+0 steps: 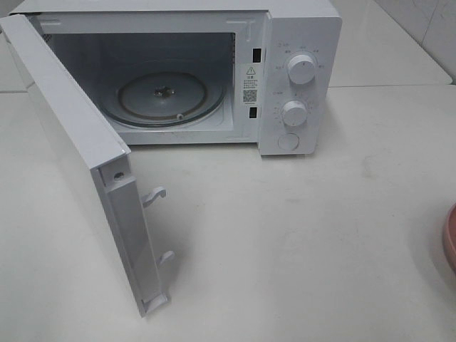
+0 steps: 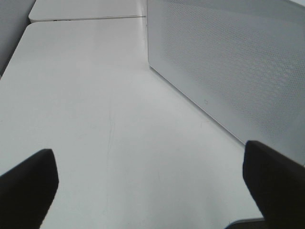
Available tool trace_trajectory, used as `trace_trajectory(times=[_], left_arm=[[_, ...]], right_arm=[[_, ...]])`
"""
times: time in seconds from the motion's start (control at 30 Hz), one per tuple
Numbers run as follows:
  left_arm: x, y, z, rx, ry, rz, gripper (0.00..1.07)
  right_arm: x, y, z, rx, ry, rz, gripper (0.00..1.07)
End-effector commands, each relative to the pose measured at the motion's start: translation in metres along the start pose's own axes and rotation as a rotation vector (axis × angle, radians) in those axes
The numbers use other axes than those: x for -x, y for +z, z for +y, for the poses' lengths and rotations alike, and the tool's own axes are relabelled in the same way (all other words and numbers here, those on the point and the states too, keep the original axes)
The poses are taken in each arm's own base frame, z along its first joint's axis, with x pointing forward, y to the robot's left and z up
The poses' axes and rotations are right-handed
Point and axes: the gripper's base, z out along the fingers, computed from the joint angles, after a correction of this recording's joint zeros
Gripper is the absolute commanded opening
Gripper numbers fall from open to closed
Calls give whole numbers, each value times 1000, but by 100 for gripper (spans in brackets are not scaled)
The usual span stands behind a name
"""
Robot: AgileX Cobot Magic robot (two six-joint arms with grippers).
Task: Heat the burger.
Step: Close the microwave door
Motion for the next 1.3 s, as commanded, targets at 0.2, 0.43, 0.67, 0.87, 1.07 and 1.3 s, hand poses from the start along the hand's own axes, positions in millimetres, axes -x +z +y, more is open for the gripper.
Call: trace_trajectory(times=[0.2, 0.43, 0.67, 0.87, 1.07, 1.3], left_arm=[[0, 0, 0, -7, -7, -16, 98], [0, 0, 0, -7, -7, -16, 98], [0, 0, 0, -7, -7, -16, 98], [0, 0, 0, -7, -7, -16, 98], [0, 0, 0, -7, -7, -16, 98], [0, 0, 0, -7, -7, -16, 98]], right_arm=[[-19, -26, -8, 7, 37, -116, 76], [-42, -35, -17, -30, 144, -163, 76], [-63, -40, -18, -53, 217, -209, 76], [-82, -46, -17, -89, 276, -280, 76], [-99, -44, -14, -119, 323, -336, 76], [-112, -44, -11, -166, 366, -462, 76]])
